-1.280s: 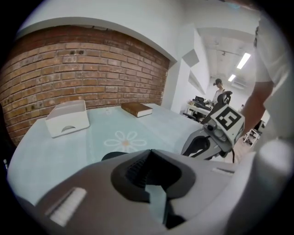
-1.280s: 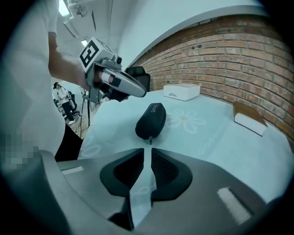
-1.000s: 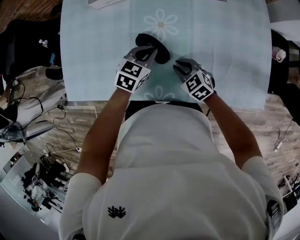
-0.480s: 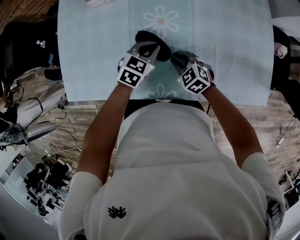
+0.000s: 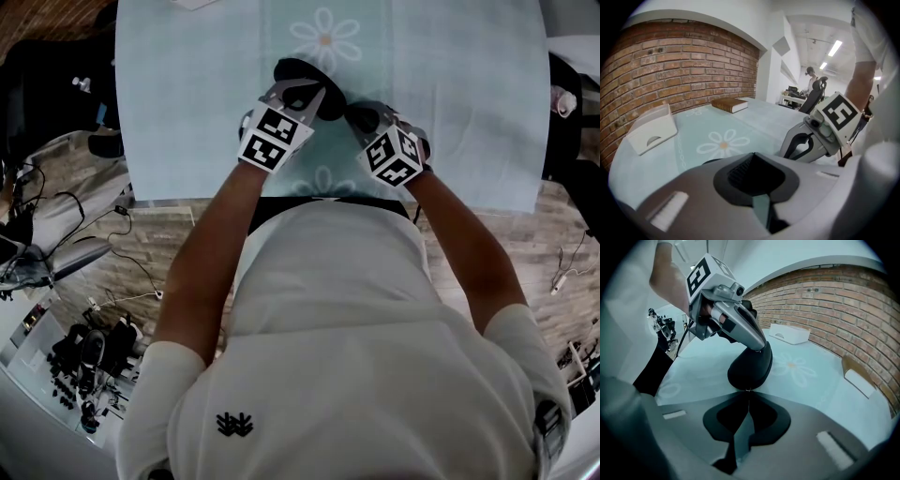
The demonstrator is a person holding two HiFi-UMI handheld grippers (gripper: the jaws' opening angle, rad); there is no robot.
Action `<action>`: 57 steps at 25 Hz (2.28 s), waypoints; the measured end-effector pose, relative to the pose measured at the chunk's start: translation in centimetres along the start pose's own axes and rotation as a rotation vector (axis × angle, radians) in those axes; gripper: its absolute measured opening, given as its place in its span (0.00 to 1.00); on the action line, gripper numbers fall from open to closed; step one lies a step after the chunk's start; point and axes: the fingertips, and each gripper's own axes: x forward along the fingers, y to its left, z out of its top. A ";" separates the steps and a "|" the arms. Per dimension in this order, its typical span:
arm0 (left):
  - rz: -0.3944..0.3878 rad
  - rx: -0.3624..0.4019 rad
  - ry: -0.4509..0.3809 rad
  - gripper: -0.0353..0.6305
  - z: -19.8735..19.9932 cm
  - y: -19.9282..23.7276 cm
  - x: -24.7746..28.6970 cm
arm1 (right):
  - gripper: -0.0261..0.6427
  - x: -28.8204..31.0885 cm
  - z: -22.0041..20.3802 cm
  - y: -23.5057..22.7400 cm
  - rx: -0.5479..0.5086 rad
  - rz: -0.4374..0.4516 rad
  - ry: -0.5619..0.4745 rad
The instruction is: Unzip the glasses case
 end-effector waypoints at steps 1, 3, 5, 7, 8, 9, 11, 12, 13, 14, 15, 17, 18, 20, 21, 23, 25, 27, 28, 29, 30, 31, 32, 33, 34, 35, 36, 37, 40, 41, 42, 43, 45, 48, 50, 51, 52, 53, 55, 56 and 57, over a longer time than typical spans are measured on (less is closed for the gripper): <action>-0.001 0.000 -0.001 0.14 0.0 0.0 0.0 | 0.05 -0.1 -0.1 -0.1 0.005 0.000 -0.002; -0.001 0.000 -0.002 0.14 0.0 0.0 0.0 | 0.05 -0.2 0.0 -0.1 0.013 0.003 -0.004; -0.001 -0.003 -0.005 0.14 -0.1 0.2 -0.1 | 0.05 -0.2 0.1 0.0 0.023 0.008 -0.006; -0.002 -0.007 -0.007 0.14 -0.1 0.2 -0.1 | 0.04 -0.3 0.0 -0.1 0.031 0.009 -0.005; -0.003 -0.008 -0.008 0.14 -0.2 0.2 0.0 | 0.04 -0.4 -0.1 -0.1 0.034 0.009 -0.004; -0.005 -0.008 -0.008 0.14 -0.2 0.1 0.0 | 0.04 -0.5 -0.2 -0.1 0.036 0.008 -0.002; -0.006 -0.001 -0.006 0.14 -0.2 0.0 0.1 | 0.04 -0.6 -0.3 -0.3 0.040 0.005 0.002; -0.005 0.007 -0.005 0.14 -0.2 0.0 0.1 | 0.04 -0.7 -0.3 -0.4 0.042 0.004 0.003; -0.004 0.015 -0.003 0.14 -0.2 0.0 0.1 | 0.04 -0.7 -0.2 -0.5 0.044 0.004 0.005; -0.005 0.019 -0.001 0.14 -0.2 0.0 0.1 | 0.04 -0.8 -0.2 -0.6 0.045 0.005 0.006; -0.007 0.017 0.000 0.14 -0.3 0.0 0.1 | 0.04 -0.8 -0.1 -0.6 0.044 0.007 0.008; -0.012 0.007 0.000 0.14 -0.3 0.0 0.1 | 0.04 -0.8 -0.2 -0.7 0.040 0.014 0.012; -0.014 0.006 -0.001 0.14 -0.3 0.0 0.1 | 0.04 -0.8 -0.2 -0.7 0.038 0.018 0.013; -0.017 0.008 -0.002 0.14 -0.3 0.1 0.2 | 0.04 -0.7 -0.2 -1.0 0.034 0.024 0.016; -0.019 0.008 -0.003 0.14 -0.3 0.1 0.2 | 0.04 -0.7 -0.1 -1.1 0.030 0.027 0.017; -0.024 0.004 -0.006 0.14 -0.2 0.1 0.2 | 0.04 -0.7 -0.1 -1.3 0.021 0.032 0.020; -0.027 0.001 -0.008 0.14 -0.2 0.0 0.3 | 0.04 -0.7 -0.1 -1.5 0.015 0.037 0.021; -0.028 0.000 -0.011 0.14 -0.2 0.0 0.3 | 0.04 -0.6 -0.1 -1.7 0.010 0.044 0.022; -0.029 -0.001 -0.013 0.14 -0.2 0.1 0.3 | 0.04 -0.5 -0.1 -1.8 0.008 0.050 0.023; -0.030 -0.002 -0.015 0.14 -0.2 0.1 0.3 | 0.04 -0.4 0.0 -1.9 0.004 0.057 0.023; -0.031 -0.002 -0.016 0.14 -0.2 0.1 0.3 | 0.04 -0.4 0.1 -2.0 -0.002 0.065 0.025; -0.032 -0.003 -0.018 0.14 -0.2 0.1 0.2 | 0.04 -0.4 0.2 -2.1 -0.009 0.074 0.026; -0.032 -0.003 -0.019 0.14 -0.2 0.1 0.2 | 0.04 -0.4 0.2 -2.1 -0.018 0.083 0.028; -0.033 -0.004 -0.020 0.14 -0.2 0.0 0.2 | 0.04 -0.4 0.2 -2.1 -0.028 0.092 0.031; -0.033 -0.006 -0.022 0.14 -0.2 0.0 0.2 | 0.04 -0.4 0.2 -2.2 -0.041 0.101 0.033; -0.033 -0.008 -0.024 0.14 -0.3 0.0 0.2 | 0.04 -0.3 0.2 -2.3 -0.054 0.108 0.035; -0.033 -0.010 -0.026 0.14 -0.3 0.1 0.2 | 0.04 -0.2 0.3 -2.3 -0.067 0.115 0.037; -0.034 -0.013 -0.028 0.14 -0.3 0.1 0.2 | 0.04 -0.2 0.3 -2.4 -0.078 0.122 0.039; -0.035 -0.019 -0.036 0.14 -0.2 0.0 0.2 | 0.04 -0.2 0.4 -2.7 -0.104 0.138 0.043; -0.035 -0.020 -0.039 0.14 -0.2 0.0 0.2 | 0.04 -0.2 0.4 -2.7 -0.110 0.141 0.044; -0.036 -0.021 -0.041 0.14 -0.2 0.0 0.2 | 0.04 -0.1 0.5 -2.8 -0.115 0.145 0.045; -0.038 -0.023 -0.043 0.14 -0.2 0.0 0.2 | 0.04 -0.1 0.6 -2.9 -0.119 0.148 0.046; -0.042 -0.030 -0.046 0.14 -0.2 0.0 0.1 | 0.04 0.1 0.7 -2.9 -0.126 0.155 0.048; -0.048 -0.040 -0.052 0.14 -0.1 -0.1 0.1 | 0.04 0.1 0.7 -3.1 -0.141 0.169 0.052; -0.051 -0.044 -0.057 0.14 -0.1 -0.1 0.2 | 0.04 0.2 0.7 -3.3 -0.155 0.177 0.055; -0.051 -0.045 -0.059 0.14 -0.1 -0.1 0.2 | 0.04 0.3 0.7 -3.4 -0.162 0.181 0.056; -0.052 -0.047 -0.061 0.14 -0.1 -0.1 0.3 | 0.04 0.3 0.7 -3.4 -0.168 0.186 0.058; -0.053 -0.049 -0.064 0.14 -0.1 -0.1 0.3 | 0.04 0.4 0.8 -3.5 -0.175 0.191 0.060; -0.055 -0.054 -0.069 0.14 -0.2 0.0 0.3 | 0.04 0.7 0.9 -3.7 -0.189 0.199 0.064; -0.057 -0.056 -0.071 0.14 -0.2 0.0 0.3 | 0.04 0.7 1.0 -3.7 -0.195 0.203 0.067; -0.058 -0.058 -0.073 0.14 -0.2 0.0 0.3 | 0.04 0.8 1.1 -3.8 -0.202 0.206 0.069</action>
